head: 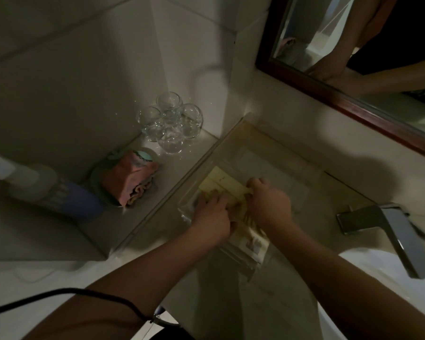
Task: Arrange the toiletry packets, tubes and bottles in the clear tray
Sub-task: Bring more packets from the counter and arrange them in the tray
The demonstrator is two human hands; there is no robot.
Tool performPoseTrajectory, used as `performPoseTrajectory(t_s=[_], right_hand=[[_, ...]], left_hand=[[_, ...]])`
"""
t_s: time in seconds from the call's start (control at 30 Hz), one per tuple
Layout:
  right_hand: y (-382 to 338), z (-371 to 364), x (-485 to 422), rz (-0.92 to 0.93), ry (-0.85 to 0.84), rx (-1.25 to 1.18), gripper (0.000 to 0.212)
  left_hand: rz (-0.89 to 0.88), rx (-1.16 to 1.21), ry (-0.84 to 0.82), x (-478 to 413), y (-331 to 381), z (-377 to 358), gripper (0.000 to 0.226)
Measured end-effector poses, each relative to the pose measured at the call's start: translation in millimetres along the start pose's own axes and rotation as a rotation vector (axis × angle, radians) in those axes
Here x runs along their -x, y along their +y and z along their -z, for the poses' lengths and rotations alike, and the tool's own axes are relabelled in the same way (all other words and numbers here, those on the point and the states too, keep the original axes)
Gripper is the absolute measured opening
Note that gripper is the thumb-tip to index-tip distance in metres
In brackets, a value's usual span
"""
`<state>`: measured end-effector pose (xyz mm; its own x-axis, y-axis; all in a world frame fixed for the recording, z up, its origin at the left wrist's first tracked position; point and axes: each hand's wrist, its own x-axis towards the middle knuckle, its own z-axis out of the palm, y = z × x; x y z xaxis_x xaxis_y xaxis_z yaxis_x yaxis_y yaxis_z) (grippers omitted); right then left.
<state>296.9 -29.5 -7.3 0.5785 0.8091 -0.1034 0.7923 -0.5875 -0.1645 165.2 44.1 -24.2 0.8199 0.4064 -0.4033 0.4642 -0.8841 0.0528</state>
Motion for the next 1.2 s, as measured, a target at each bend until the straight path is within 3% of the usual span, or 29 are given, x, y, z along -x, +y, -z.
performPoseTrajectory(t_s=[0.2, 0.5, 0.87, 1.03, 1.2], right_hand=[[28.6, 8.4, 54.3, -0.203, -0.005, -0.071, 0.021], [10.2, -14.9, 72.0, -0.017, -0.014, 0.089, 0.038], [-1.9, -23.2, 66.2, -0.111, 0.004, 0.117, 0.035], [-7.9, -14.8, 61.2, -0.128, -0.079, 0.169, 0.069], [-12.6, -10.2, 53.7, -0.165, -0.098, 0.196, 0.066]], left_hand=[[-0.014, 0.061, 0.037, 3.6, 2.7, 8.2, 0.052], [-0.137, 0.039, 0.033, 2.4, 4.7, 3.8, 0.059], [-0.14, 0.004, -0.007, -1.7, 3.8, -0.9, 0.055], [-0.126, -0.004, -0.025, -3.4, 7.2, 0.5, 0.056], [-0.097, 0.011, -0.046, -4.6, 9.8, -2.1, 0.059]])
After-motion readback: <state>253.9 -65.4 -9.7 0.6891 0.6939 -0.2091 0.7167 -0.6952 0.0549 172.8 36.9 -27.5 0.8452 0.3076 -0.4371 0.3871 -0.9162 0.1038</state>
